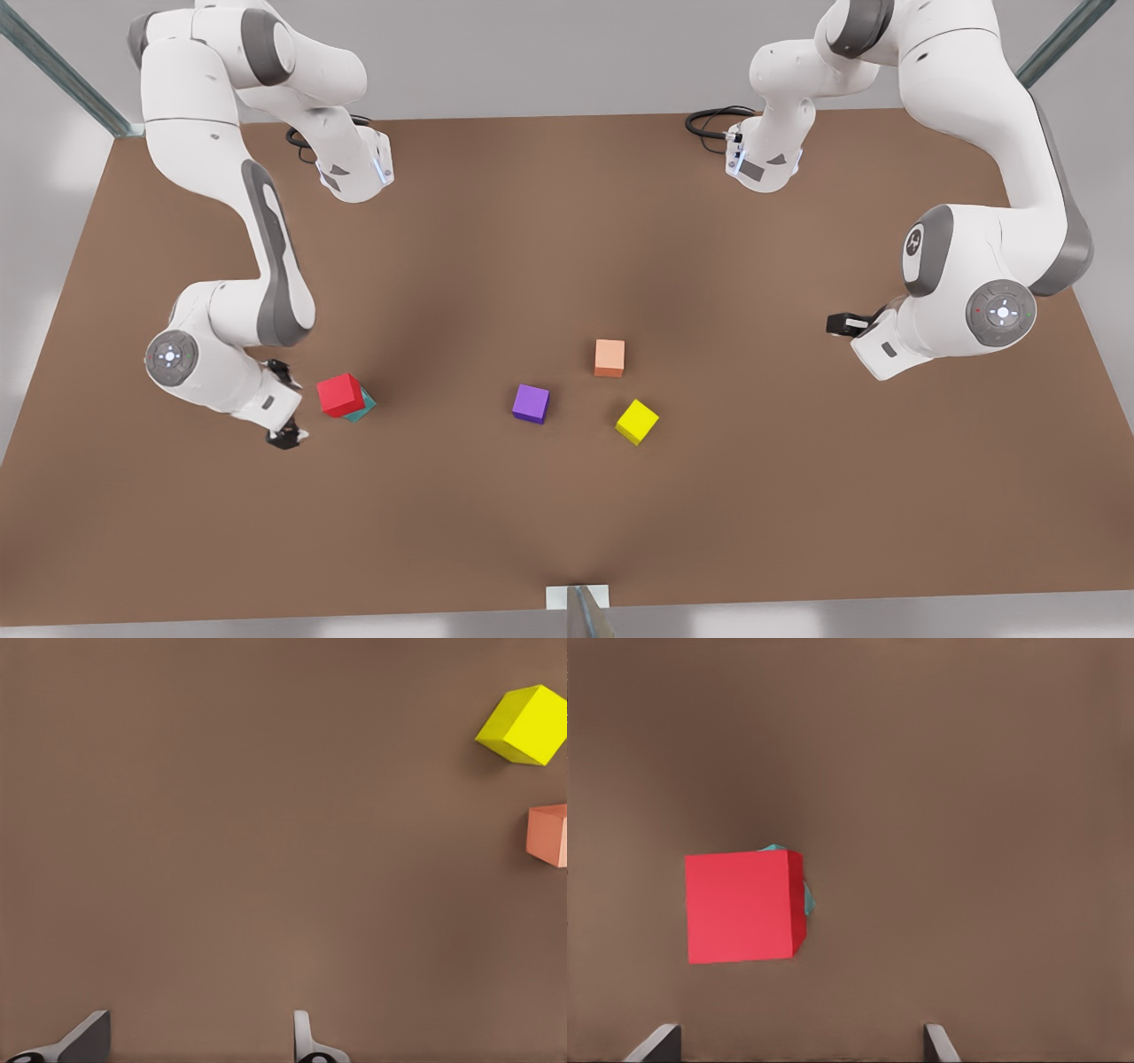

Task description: Pick up red wooden cube and pass to hand red wooden cube and place in blue wooden cube

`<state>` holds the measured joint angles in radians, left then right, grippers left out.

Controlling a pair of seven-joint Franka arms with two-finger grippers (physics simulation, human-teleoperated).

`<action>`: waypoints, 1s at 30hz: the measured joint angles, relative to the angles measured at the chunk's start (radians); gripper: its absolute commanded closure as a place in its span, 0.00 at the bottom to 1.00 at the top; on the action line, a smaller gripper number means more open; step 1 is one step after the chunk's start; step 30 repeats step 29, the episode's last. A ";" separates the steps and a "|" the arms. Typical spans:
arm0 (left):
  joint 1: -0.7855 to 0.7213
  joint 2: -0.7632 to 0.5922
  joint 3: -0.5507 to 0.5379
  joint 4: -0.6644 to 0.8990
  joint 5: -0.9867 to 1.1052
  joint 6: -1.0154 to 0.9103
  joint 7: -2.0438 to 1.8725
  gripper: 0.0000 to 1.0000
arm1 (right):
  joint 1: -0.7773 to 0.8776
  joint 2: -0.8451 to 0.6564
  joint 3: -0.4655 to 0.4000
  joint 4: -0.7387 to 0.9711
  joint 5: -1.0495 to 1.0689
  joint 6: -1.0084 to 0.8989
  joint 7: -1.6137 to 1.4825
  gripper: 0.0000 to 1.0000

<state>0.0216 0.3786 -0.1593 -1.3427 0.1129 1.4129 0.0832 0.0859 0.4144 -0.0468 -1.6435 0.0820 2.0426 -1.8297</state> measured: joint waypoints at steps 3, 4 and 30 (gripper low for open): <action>0.000 0.000 0.000 0.000 0.000 0.000 -0.001 0.00 | 0.014 0.014 -0.001 0.092 -0.007 -0.139 0.112 0.00; 0.001 0.000 0.000 0.000 0.000 -0.001 -0.001 0.00 | 0.013 0.031 -0.004 0.105 -0.014 -0.177 0.171 0.00; 0.004 0.000 0.000 0.000 -0.001 -0.003 -0.003 0.00 | -0.042 -0.309 -0.045 0.126 -0.086 -0.598 1.386 0.00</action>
